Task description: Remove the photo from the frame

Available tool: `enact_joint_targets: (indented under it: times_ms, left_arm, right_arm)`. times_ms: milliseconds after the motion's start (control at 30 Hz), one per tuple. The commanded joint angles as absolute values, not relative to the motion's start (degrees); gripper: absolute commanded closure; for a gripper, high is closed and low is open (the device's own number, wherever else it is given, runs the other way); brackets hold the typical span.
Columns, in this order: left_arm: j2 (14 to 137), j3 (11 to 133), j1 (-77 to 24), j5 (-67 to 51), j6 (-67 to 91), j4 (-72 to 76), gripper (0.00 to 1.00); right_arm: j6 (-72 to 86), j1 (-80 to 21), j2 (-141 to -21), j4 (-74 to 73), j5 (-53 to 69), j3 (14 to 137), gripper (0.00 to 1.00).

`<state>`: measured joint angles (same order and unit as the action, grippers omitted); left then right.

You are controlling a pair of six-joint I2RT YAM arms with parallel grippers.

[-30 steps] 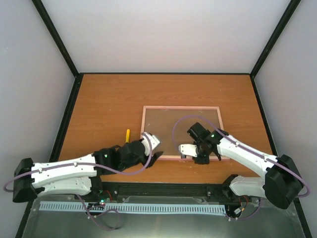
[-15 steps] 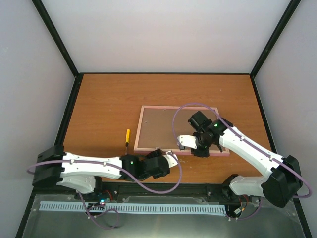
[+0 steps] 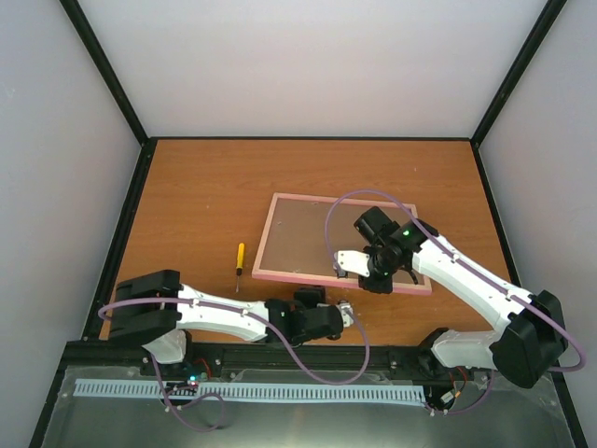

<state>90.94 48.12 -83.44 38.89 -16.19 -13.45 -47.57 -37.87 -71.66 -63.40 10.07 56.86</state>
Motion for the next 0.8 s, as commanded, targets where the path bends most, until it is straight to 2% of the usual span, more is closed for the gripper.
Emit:
enact_joint_targets:
  times_ms: [0, 100, 267, 400, 567, 767]
  left_arm:
    - [89.43, 50.35, -85.2, 42.74, -24.26, -5.77, 0.44]
    - [84.45, 46.29, -87.4, 40.78, -29.39, -0.64, 0.43]
    - [76.25, 37.93, -88.76, 37.48, -35.24, 7.02, 0.33]
    - [71.95, 34.44, -88.56, 34.65, -36.79, 12.02, 0.31]
    - [73.87, 36.37, -85.37, 35.08, -36.86, 9.42, 0.33]
    - [80.25, 39.29, -82.91, 40.41, -41.81, 14.83, 0.33]
  right_arm:
    - [-49.38, -38.41, -71.44, -63.63, 13.23, 59.21, 0.97]
    - [-49.39, -38.41, -71.46, -63.98, 12.97, 59.64, 0.97]
    - [-49.0, -38.41, -71.93, -64.8, 13.27, 61.2, 0.97]
    - [-48.71, -38.41, -72.37, -65.24, 13.61, 62.38, 0.97]
    - [-48.52, -38.41, -72.42, -65.85, 15.01, 63.26, 0.97]
    - [-48.6, -38.41, -72.5, -65.7, 16.08, 62.83, 0.97]
